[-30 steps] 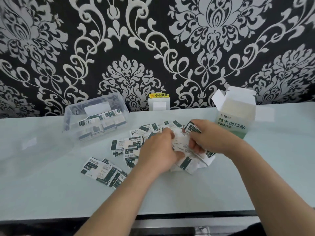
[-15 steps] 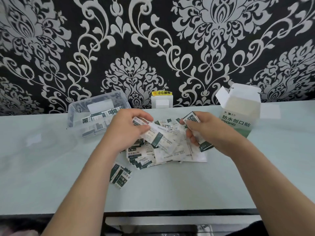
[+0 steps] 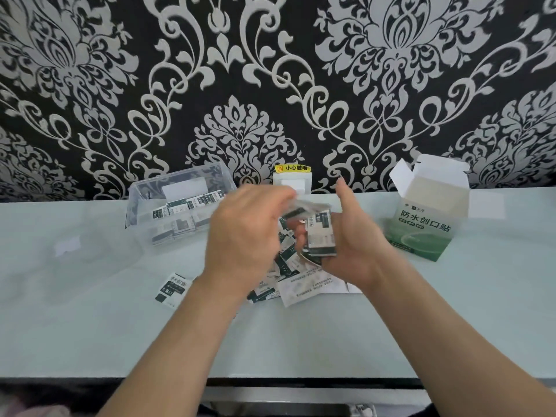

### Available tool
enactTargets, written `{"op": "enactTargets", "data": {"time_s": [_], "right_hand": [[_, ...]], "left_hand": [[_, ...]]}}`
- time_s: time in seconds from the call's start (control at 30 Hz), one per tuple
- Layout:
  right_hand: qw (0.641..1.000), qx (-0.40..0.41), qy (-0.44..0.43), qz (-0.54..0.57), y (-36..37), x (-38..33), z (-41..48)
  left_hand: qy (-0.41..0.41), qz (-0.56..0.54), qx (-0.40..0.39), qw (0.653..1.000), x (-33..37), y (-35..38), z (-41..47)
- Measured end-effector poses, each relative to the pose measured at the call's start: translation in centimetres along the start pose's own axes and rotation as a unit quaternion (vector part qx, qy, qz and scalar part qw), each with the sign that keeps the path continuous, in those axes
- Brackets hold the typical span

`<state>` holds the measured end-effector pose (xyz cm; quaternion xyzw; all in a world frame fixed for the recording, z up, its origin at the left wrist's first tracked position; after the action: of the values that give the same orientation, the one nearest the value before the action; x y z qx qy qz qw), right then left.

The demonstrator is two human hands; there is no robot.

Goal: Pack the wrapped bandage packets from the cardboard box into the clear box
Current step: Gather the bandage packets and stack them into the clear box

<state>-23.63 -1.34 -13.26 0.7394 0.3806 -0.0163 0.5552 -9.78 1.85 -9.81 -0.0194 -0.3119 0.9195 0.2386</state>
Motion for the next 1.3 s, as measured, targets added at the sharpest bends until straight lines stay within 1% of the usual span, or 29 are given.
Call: {"op": "enactTargets", "data": {"time_s": [0.03, 0.1, 0.2, 0.27, 0.3, 0.33, 0.43, 0.47, 0.5, 0.53, 0.57, 0.63, 0.7, 0.73, 0.8, 0.83, 0.87, 0.9, 0.93, 1.0, 1.03, 1.07, 1.13, 1.2, 1.3], "right_hand": [[1.0, -0.029, 0.002, -0.001, 0.4, 0.2, 0.1], [0.999, -0.031, -0.012, 0.015, 0.9, 0.2, 0.2], [0.995, 0.053, -0.072, 0.046, 0.6, 0.1, 0.7], [0.991, 0.073, -0.099, 0.061, 0.4, 0.0, 0.7], [0.989, 0.07, -0.104, 0.075, 0.3, -0.2, 0.6], [0.988, 0.069, -0.107, 0.083, 0.1, -0.5, 0.5], [0.991, 0.062, -0.101, 0.061, -0.1, -1.1, 0.1], [0.994, 0.055, -0.087, 0.026, 0.1, -1.1, -0.1], [0.997, 0.042, -0.063, -0.028, 0.3, -0.8, -0.4], [0.995, 0.022, -0.03, -0.088, 0.7, -0.4, -0.7], [0.991, -0.005, 0.007, -0.135, 1.1, 0.1, -1.1], [0.981, -0.053, 0.063, -0.178, 1.9, 1.0, -1.7], [0.973, -0.072, 0.067, -0.208, 2.1, 1.3, -1.9], [0.97, -0.075, 0.052, -0.226, 2.0, 1.2, -1.9], [0.964, -0.067, 0.008, -0.258, 1.8, 0.6, -1.8], [0.962, -0.052, -0.018, -0.268, 1.5, 0.2, -1.8], [0.957, -0.028, -0.048, -0.284, 1.2, -0.4, -1.8], [0.944, 0.001, -0.082, -0.319, 0.7, -1.0, -1.8], [0.918, 0.035, -0.115, -0.379, 0.2, -1.7, -1.9], [0.845, 0.085, -0.146, -0.508, -0.9, -2.5, -1.8], [0.816, 0.095, -0.147, -0.55, -1.2, -2.7, -1.8], [0.8, 0.097, -0.143, -0.574, -1.5, -2.8, -1.8], [0.791, 0.097, -0.132, -0.59, -1.9, -2.7, -1.8], [0.795, 0.097, -0.129, -0.585, -2.1, -2.8, -1.8], [0.812, 0.095, -0.141, -0.558, -2.0, -3.0, -1.9]], "left_hand": [[0.046, 0.012, -0.009, 0.999, 0.7, 0.4, -0.3], [0.097, 0.018, -0.041, 0.994, 1.7, 1.1, -0.7], [0.116, 0.003, -0.118, 0.986, 2.0, 1.6, -1.2], [0.102, -0.024, -0.174, 0.979, 1.6, 1.4, -1.4], [0.07, -0.056, -0.197, 0.976, 1.4, 1.0, -1.3], [0.016, -0.097, -0.217, 0.971, 1.2, 0.3, -1.2], [-0.16, -0.192, -0.233, 0.94, 0.1, -1.4, -0.2], [-0.21, -0.213, -0.242, 0.923, -0.4, -1.8, 0.1], [-0.243, -0.233, -0.254, 0.906, -0.7, -1.8, 0.3], [-0.259, -0.243, -0.265, 0.896, -0.9, -1.8, 0.5], [-0.263, -0.242, -0.273, 0.893, -0.9, -1.6, 0.5], [-0.258, -0.218, -0.275, 0.9, -1.1, -1.1, 0.4], [-0.256, -0.195, -0.268, 0.908, -1.0, -0.5, 0.3], [-0.252, -0.178, -0.259, 0.915, -0.9, -0.3, 0.2], [-0.23, -0.113, -0.221, 0.941, -0.8, -0.2, 0.2], [-0.216, -0.077, -0.209, 0.951, -0.8, -0.2, 0.2], [-0.205, -0.055, -0.217, 0.953, -0.6, -0.3, 0.2], [-0.193, -0.043, -0.252, 0.947, -0.3, -0.2, -0.1], [-0.17, -0.021, -0.311, 0.935, 0.1, 0.1, -0.5], [-0.095, 0.058, -0.427, 0.897, 1.3, 1.0, -1.6], [-0.063, 0.089, -0.459, 0.882, 1.8, 1.4, -2.1], [-0.045, 0.103, -0.476, 0.872, 2.1, 1.8, -2.5], [-0.041, 0.097, -0.486, 0.867, 2.0, 2.4, -2.9], [-0.057, 0.065, -0.496, 0.864, 1.7, 2.5, -2.8], [-0.118, -0.037, -0.499, 0.858, 0.7, 1.8, -2.3]]}}
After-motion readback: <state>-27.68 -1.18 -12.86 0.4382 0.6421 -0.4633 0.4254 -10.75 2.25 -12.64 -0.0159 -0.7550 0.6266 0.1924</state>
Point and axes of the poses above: each hand's wrist, its own z-axis towards the middle knuckle, its own y-axis out of the palm, x = y × z, the point moved 2 cm from there along z, towards the middle knuckle, and after that the axes turned 15 degrees about z, right-handed, at the moved point
